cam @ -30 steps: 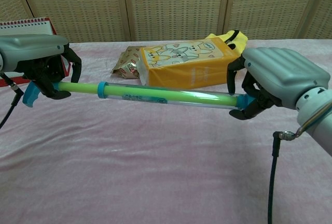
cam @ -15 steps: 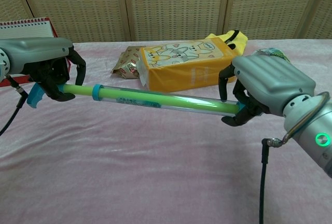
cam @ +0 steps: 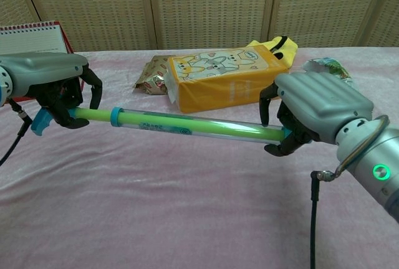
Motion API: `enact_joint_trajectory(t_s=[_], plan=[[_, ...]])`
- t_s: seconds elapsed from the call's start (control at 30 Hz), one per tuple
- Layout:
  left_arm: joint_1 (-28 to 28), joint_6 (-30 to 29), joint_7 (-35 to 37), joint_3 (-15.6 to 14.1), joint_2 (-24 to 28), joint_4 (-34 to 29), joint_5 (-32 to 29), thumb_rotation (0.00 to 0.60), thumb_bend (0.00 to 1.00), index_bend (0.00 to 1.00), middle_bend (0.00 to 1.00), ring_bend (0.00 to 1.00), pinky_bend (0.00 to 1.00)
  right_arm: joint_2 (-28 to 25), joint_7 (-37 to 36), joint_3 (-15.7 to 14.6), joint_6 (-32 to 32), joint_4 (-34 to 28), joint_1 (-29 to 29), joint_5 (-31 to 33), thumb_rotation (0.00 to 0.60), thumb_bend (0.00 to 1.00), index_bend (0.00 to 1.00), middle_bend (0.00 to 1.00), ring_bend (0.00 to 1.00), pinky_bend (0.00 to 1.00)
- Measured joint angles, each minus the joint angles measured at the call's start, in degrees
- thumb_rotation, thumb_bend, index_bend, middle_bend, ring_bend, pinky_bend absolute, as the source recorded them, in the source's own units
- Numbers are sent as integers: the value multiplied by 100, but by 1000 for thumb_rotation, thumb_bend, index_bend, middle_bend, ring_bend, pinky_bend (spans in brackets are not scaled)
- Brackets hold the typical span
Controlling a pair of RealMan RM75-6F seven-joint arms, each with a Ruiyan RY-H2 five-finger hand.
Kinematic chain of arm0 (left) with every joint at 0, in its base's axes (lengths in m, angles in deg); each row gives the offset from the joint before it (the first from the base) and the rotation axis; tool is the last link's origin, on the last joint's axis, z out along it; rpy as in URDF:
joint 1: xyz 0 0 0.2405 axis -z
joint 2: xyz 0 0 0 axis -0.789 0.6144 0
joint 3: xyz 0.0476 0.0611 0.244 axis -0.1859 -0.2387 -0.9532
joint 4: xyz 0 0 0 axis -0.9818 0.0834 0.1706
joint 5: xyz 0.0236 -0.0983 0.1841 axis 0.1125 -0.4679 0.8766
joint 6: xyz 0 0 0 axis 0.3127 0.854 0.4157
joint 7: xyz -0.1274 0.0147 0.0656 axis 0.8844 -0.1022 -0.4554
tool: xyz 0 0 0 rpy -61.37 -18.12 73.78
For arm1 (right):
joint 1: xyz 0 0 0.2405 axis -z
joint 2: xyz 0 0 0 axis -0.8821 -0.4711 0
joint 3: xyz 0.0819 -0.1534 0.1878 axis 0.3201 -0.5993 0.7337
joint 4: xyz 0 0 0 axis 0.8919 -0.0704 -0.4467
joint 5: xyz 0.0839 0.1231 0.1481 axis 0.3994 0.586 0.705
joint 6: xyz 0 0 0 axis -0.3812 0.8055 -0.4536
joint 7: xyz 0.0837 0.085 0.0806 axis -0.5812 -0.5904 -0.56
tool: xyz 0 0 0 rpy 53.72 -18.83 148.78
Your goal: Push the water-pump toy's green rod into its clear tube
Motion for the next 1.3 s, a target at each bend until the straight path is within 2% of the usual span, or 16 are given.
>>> enact_joint_trajectory(t_s=[0.07,0.17,0.23,0.43,0.63,0.73,0.8,0.97,1.13,1.3], plan=[[11,4,-85,-25,83,-70,-145,600,253,20,10,18,126,-45,62,6,29,-14,9,114,600,265,226,140,155,121],[10,35,-102,-49,266,-214,-273,600,242,4,0,0,39,-147,167,25,70,-67,27,336,600,249,204,62,66,81],[-17,57,-41,-75,351,-264,-275,600,242,2,0,0,3,-248,225,25,73,-99,49,428,600,247,197,49,49,78],[-279,70,455,-208,536,-353,107,600,242,3,0,0,0,-609,-13,-65,-51,-198,219,363,600,245,196,40,30,77],[-798,-60,1287,-493,721,-355,1320,600,242,2,0,0,0,-1142,-793,-403,-205,-309,534,-82,600,233,180,2,0,44],[-1123,-273,1633,-709,766,-259,2100,600,242,3,0,0,0,-1445,-1316,-647,-272,-314,703,-416,600,214,120,0,0,4],[-1388,-546,1777,-886,751,-105,2694,600,242,2,0,0,0,-1638,-1680,-815,-308,-276,799,-672,600,191,61,0,0,0],[-2227,-1673,1712,-1341,452,698,4136,600,243,0,0,0,0,-2102,-2699,-1249,-584,188,1098,-1565,600,170,20,0,0,0],[-2884,-2294,1882,-1635,195,1332,4789,600,242,0,0,0,0,-2298,-3602,-1469,-1097,792,1410,-2123,600,170,18,0,0,0],[-3259,-2582,2284,-1728,119,1721,5074,600,242,0,0,0,0,-2387,-4185,-1569,-1617,1275,1738,-2517,600,170,18,0,0,0]])
